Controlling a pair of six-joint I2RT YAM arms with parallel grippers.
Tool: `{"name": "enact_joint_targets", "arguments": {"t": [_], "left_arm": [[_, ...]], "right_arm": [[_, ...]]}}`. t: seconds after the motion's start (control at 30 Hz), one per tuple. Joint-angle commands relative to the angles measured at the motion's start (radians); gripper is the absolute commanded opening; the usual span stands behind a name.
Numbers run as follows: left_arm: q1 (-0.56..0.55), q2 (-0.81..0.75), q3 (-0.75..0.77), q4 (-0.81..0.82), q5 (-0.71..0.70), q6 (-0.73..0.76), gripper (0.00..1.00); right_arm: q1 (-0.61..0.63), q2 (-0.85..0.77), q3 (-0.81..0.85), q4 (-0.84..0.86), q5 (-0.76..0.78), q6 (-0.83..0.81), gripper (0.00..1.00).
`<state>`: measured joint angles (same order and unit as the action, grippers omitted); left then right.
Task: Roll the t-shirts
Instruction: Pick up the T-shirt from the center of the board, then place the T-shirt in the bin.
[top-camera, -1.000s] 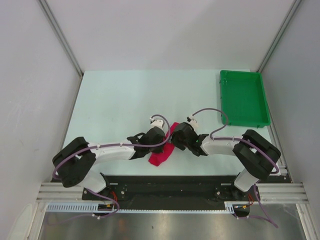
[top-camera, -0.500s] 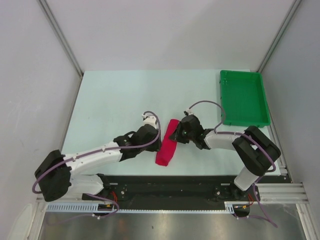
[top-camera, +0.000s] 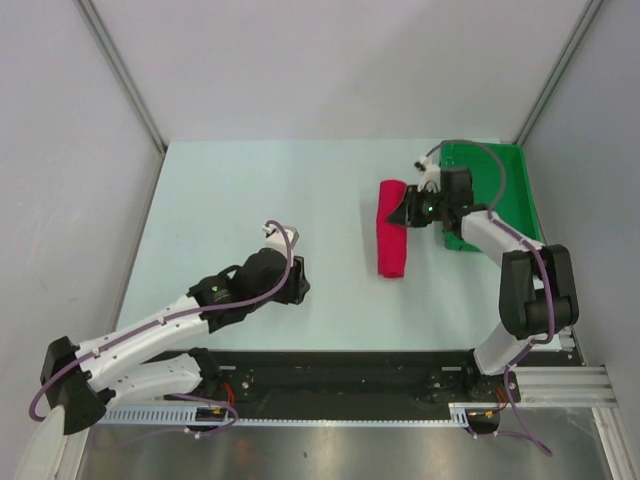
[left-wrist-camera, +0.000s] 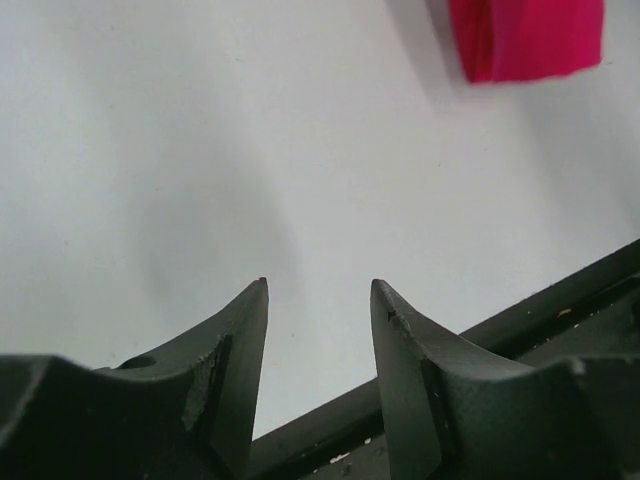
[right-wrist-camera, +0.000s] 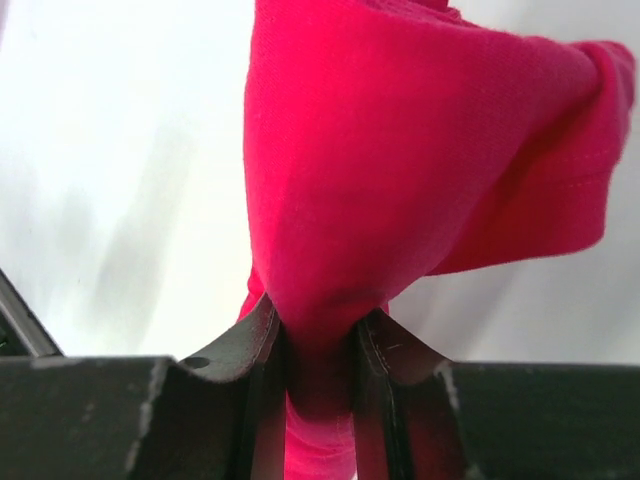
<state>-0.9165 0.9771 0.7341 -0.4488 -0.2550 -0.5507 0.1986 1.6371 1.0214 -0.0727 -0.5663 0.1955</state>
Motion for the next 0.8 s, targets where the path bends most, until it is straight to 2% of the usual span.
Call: {"name": "enact_joint_targets", "arguments": {"t": [0.0,0.17,0.47,0.57,0.63,0.77], "left_arm": [[0.016,-0.04,0.062,-0.067,0.014,0.07,0.5],[0.039,-0.023,0.103,-0.106,0.023,0.11,0.5],[0.108,0.024,0.126,-0.107,0.098,0.161,0.5],[0.125,0.051,0.128,-0.097,0.105,0.182,0.5],[0.14,0.061,0.128,-0.088,0.109,0.189,0.49],[0.159,0.078,0.128,-0.074,0.129,0.195,0.49]], "right_arm": [[-0.109,0.073,0.166,-0.102,-0.21,-0.223,0.0],[-0.221,0.252,0.414,-0.242,-0.34,-0.301,0.0],[-0.395,0.507,0.816,-0.456,-0.567,-0.231,0.0],[-0.424,0.572,0.963,-0.525,-0.572,-0.22,0.0],[-0.441,0.654,1.122,-0.657,-0.572,-0.26,0.0],[-0.478,0.75,1.279,-0.789,-0.596,-0.301,0.0]]}}
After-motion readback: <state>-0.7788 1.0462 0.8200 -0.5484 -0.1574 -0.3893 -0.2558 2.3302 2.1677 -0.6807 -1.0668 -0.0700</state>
